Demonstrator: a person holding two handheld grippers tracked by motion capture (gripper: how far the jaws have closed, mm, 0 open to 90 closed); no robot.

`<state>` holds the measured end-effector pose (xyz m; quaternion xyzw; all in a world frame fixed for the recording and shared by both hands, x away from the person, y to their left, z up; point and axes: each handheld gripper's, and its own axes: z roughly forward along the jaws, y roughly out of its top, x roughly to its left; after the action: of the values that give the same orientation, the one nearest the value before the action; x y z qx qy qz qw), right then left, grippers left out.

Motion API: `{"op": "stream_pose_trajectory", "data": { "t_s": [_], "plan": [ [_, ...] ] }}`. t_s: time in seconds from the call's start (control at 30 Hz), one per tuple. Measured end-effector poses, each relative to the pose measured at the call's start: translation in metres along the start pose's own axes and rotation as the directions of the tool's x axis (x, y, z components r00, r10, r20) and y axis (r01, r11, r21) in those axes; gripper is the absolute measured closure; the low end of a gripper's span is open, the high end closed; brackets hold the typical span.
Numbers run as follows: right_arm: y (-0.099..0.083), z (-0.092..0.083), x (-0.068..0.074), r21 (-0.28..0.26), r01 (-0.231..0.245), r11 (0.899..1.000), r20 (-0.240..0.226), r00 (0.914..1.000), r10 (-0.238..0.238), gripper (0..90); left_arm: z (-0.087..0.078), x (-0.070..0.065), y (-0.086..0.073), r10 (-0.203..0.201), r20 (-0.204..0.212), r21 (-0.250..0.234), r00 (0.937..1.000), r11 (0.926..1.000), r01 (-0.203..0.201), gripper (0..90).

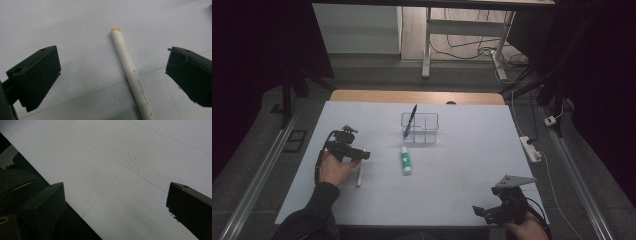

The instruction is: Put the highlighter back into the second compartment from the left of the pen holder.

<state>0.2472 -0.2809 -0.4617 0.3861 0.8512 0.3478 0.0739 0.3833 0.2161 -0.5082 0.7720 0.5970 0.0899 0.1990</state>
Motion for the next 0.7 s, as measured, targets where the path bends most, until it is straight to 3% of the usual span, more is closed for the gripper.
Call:
{"op": "stream_pose_trajectory", "data": {
  "t_s": [0.1,0.17,0.3,0.4,0.5,0.7],
  "plan": [
    [0.000,0.000,0.000,0.000,-0.001,1.000,-0.001,1.0000,0.001,2.1,0.005,-0.003,0.005,0.002,-0.005,0.013,1.0000,0.9999,-0.002,14.2],
    [0.000,0.000,0.000,0.001,0.000,1.000,-0.001,1.0000,0.000,2.2,0.007,-0.003,0.007,-0.022,0.026,0.017,0.9994,0.9996,0.022,28.8],
    [0.000,0.000,0.000,0.001,0.000,1.000,-0.002,1.0000,0.000,2.2,0.010,-0.006,0.011,-0.029,0.038,0.040,0.9989,0.9988,0.027,47.3],
    [0.000,0.000,0.000,0.001,0.000,1.000,-0.003,1.0000,0.000,2.2,0.013,-0.009,0.011,-0.030,0.052,0.063,0.9982,0.9977,0.027,56.5],
    [0.000,0.000,0.000,0.002,0.001,1.000,-0.003,1.0000,-0.001,2.1,0.013,-0.012,0.012,-0.010,0.024,0.074,0.9997,0.9973,0.008,61.7],
    [0.000,0.000,0.000,0.004,0.002,1.000,-0.004,1.0000,-0.002,2.2,0.013,-0.017,0.012,0.037,0.013,0.092,0.9992,0.9950,-0.038,76.7]
  ]
}}
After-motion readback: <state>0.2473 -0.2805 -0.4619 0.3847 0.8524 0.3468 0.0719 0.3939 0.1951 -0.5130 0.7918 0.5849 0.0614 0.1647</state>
